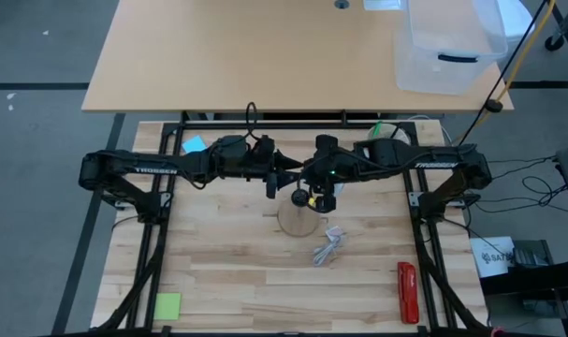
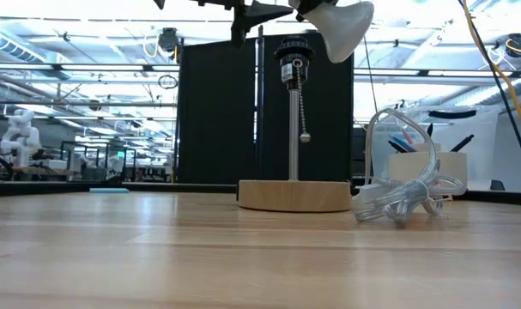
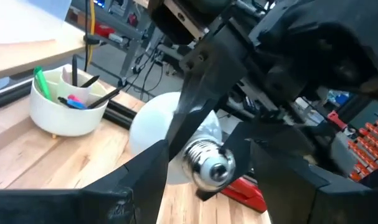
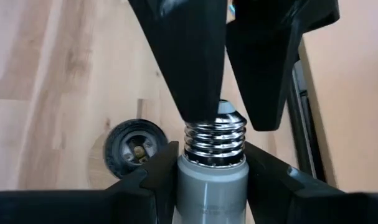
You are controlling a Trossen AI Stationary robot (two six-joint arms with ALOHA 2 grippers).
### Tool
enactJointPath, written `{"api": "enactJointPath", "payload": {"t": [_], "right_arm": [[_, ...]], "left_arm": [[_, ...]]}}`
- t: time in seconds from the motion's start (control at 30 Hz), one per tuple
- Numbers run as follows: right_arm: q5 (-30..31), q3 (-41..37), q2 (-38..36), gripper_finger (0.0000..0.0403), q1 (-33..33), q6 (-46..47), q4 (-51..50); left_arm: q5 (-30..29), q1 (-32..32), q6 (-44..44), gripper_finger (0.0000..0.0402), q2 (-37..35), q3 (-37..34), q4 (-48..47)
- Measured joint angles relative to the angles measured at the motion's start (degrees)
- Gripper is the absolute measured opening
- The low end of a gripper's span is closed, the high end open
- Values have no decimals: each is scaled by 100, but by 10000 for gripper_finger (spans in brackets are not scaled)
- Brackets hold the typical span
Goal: Screw lightbulb
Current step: Insert the lightbulb into the lamp
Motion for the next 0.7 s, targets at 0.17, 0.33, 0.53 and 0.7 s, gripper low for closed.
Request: {"api": "enactJointPath", "payload": {"t": [0.17,0.33,0.53,0.7], "right_arm": [[135,-1,100,145,0,-78,68],[287,-1,162,145,0,-186,115],[450,-1,178,145,11,-289,170],[608,-1,178,145,29,-357,191]], "left_arm": [[-74,1,45,231,4,0,-54],[-136,1,151,231,4,0,-188],[-324,-1,306,231,4,0,-329],[-370,1,310,223,4,0,-350]]}}
